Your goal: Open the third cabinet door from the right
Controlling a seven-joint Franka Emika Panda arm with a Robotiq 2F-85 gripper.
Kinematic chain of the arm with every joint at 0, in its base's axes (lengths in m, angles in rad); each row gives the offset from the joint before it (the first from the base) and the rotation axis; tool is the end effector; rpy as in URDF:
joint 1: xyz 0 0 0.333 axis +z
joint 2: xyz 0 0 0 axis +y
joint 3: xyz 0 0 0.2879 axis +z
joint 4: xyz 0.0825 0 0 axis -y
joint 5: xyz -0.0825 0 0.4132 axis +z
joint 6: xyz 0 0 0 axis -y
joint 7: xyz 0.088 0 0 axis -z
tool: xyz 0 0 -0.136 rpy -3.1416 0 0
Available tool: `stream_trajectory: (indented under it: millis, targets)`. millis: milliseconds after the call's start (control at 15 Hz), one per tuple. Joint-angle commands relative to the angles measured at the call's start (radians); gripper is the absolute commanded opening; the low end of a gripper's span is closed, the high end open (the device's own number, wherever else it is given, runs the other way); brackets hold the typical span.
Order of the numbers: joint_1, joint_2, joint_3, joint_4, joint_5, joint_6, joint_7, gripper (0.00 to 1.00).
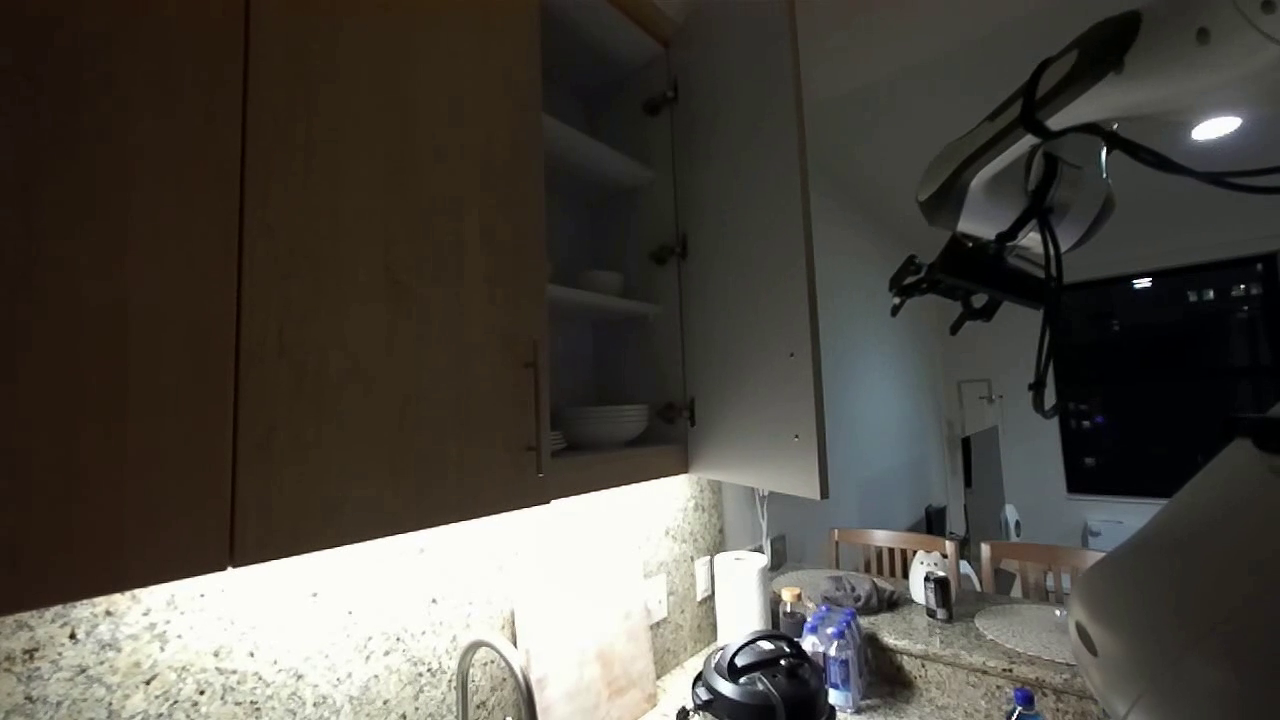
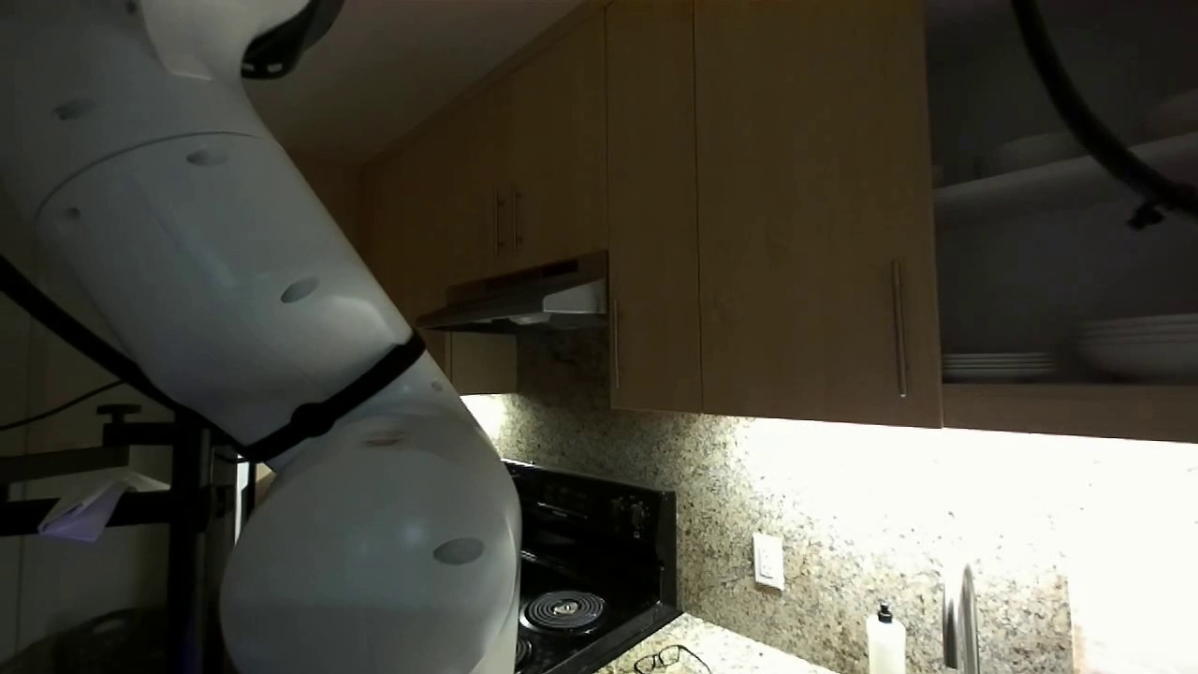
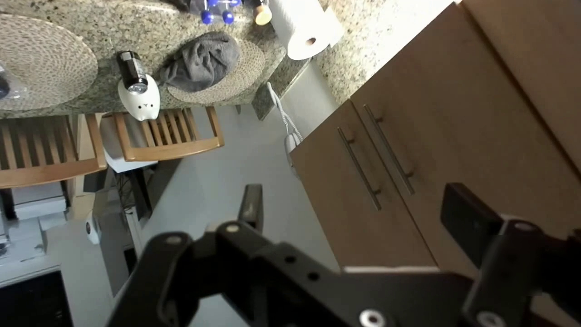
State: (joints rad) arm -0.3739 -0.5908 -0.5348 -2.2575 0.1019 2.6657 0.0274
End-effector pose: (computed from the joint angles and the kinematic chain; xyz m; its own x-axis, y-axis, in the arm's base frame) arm 0.2811 -0.4343 0.6147 0.1511 -0.6678 0.7289 -0.6991 -0.5935 -0.3988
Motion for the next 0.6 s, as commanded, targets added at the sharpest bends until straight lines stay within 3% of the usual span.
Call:
stream_trajectory:
  millis: [0, 333, 533]
  targets:
    - [-0.019, 0.062, 0.0, 0.062, 0.036, 0.025, 0.023, 1.0]
    - [-0.009, 0.062, -0.005, 0.092, 0.041, 0.004, 0.009, 1.0]
    - [-0.017, -0.008, 0.009, 0.072, 0.01, -0.079, -0.038, 1.0]
